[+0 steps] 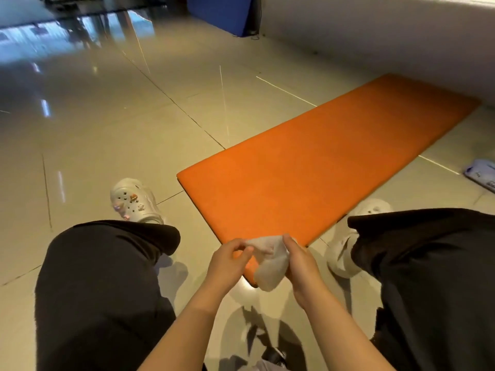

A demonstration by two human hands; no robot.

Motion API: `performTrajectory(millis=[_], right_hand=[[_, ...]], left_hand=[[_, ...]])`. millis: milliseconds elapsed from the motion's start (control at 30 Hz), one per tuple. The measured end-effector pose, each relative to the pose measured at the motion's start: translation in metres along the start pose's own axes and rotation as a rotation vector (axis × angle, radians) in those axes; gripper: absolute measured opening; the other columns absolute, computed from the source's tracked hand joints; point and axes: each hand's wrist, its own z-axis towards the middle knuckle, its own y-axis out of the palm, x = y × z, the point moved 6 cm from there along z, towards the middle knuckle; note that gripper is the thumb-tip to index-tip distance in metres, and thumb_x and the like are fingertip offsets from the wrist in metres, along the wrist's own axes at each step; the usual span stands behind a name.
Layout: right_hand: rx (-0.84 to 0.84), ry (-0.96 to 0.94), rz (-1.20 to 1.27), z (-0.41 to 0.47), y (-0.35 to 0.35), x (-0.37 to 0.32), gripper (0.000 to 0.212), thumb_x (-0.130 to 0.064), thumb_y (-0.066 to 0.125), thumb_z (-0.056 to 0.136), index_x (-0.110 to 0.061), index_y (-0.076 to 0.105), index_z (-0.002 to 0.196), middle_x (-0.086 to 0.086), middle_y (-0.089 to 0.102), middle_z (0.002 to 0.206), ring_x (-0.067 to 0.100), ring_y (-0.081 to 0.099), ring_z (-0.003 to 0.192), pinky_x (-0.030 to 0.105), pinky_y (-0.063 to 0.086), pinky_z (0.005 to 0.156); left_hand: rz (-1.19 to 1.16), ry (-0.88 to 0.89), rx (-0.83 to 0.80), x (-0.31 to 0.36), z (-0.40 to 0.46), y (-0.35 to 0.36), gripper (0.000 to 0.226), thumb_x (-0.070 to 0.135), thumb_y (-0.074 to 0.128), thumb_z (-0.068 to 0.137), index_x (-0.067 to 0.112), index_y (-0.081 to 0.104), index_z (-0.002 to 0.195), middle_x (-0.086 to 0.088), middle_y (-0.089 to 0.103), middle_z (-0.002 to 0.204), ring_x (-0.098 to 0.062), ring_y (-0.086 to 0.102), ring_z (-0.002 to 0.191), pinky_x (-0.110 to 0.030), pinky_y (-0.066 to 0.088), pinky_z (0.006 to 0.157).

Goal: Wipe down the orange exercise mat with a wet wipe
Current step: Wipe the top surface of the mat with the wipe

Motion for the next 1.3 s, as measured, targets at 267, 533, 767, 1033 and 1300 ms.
performTrajectory(millis=[267,533,767,1033,1300], right_hand=[[0.002,-0.120,-0.086,0.011,-0.016,-0.030,0.020,-0.019,0.049,0.101,-0.008,0.064,0.093,0.008,0.066,0.090,0.020,0.060,0.079,0.030,0.044,0.064],[0.161,-0.165,-0.254,0.058,-0.015,-0.019,0.022,-0.016,0.046,0.100,-0.010,0.060,0.084,0.000,0.061,0.079,0.021,0.055,0.077,0.025,0.040,0.060],[0.048,-0.158,-0.314,0.105,0.005,-0.046,0.031,-0.012,0.038,0.101,-0.025,0.063,0.115,-0.007,0.059,0.109,0.014,0.055,0.103,0.017,0.040,0.072],[-0.004,-0.202,-0.680,0.149,-0.023,-0.076,0.015,-0.020,0.047,0.100,-0.029,0.058,0.095,-0.004,0.063,0.092,0.015,0.059,0.086,0.030,0.047,0.069],[-0.324,-0.257,-1.187,0.202,-0.024,-0.108,0.009,-0.019,0.057,0.094,-0.025,0.057,0.088,-0.002,0.063,0.087,0.022,0.057,0.076,0.032,0.039,0.061]], left_hand=[[-0.114,0.071,0.047,0.029,0.013,0.000,0.012,0.020,0.067,0.093,0.026,0.066,0.082,0.011,0.064,0.105,-0.002,0.058,0.102,-0.010,0.040,0.079],[-0.232,-0.035,-0.033,0.028,0.073,0.059,0.010,0.012,0.056,0.099,0.022,0.059,0.099,0.007,0.060,0.094,-0.006,0.057,0.085,-0.011,0.044,0.072],[-0.077,-0.107,-0.155,0.019,0.121,0.067,0.012,0.020,0.050,0.102,0.024,0.062,0.105,0.006,0.065,0.098,-0.014,0.060,0.096,-0.029,0.048,0.088],[-0.033,-0.118,-0.050,0.032,0.155,0.091,0.010,0.016,0.063,0.092,0.023,0.061,0.086,0.004,0.054,0.079,-0.008,0.047,0.067,-0.015,0.036,0.056],[0.092,-0.078,0.144,0.056,0.169,0.081,0.009,0.020,0.061,0.095,0.025,0.058,0.089,0.010,0.055,0.092,-0.014,0.051,0.075,-0.020,0.035,0.058]])
